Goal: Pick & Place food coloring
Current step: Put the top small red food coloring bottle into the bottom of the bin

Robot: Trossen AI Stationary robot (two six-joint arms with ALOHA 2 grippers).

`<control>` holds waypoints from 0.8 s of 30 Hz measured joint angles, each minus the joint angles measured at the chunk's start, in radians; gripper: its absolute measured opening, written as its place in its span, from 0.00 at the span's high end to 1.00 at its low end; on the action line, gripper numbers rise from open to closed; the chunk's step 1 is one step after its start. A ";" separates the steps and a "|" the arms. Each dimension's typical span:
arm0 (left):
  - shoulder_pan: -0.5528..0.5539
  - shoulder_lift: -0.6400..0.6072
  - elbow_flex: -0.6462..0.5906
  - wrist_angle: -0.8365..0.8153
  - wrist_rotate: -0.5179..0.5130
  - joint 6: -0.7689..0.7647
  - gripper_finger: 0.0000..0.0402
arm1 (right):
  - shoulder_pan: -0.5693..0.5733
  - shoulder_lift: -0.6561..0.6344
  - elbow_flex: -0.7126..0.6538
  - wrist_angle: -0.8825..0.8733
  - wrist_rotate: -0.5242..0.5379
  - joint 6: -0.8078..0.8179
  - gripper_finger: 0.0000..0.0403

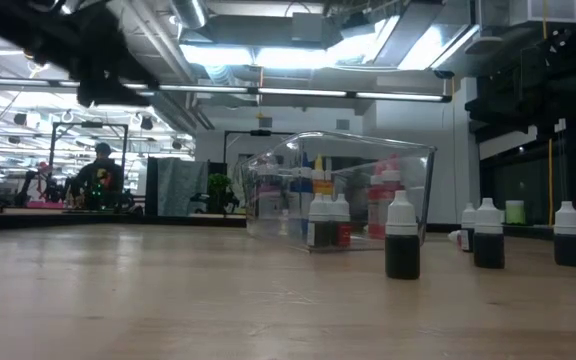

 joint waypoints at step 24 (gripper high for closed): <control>0.000 -0.332 -0.338 0.256 -0.008 0.150 0.20 | 0.000 0.000 0.000 0.000 0.000 0.000 0.65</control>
